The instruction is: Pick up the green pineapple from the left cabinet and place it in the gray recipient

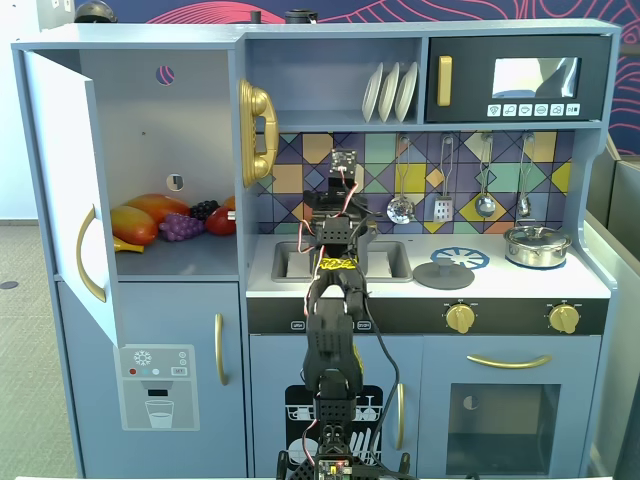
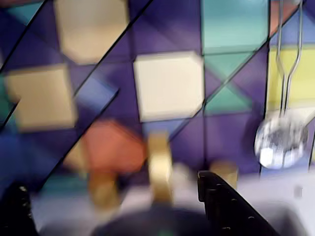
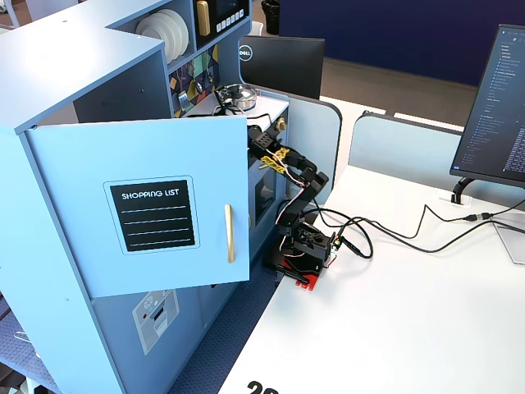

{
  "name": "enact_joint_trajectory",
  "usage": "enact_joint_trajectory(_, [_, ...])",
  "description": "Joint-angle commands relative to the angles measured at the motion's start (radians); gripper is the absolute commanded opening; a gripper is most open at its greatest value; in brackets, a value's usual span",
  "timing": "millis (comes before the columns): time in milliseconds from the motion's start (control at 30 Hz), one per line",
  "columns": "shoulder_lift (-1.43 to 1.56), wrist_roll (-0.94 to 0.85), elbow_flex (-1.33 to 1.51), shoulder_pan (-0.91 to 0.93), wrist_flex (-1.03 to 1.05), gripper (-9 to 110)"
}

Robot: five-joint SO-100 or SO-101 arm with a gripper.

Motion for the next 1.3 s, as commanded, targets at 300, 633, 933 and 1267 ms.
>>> enact_joint_trajectory(300, [0.739, 0.112, 0.230, 0.084, 0.859, 21])
enact_joint_trajectory(633, [0.910, -0.006, 0.884, 0.029, 0.611, 0])
enact_joint_trajectory(933, [1.032, 0.061, 1.198, 0.002, 0.752, 0])
enact_joint_trajectory(1267, [1.032, 0.020, 1.331, -0.092, 1.006, 4])
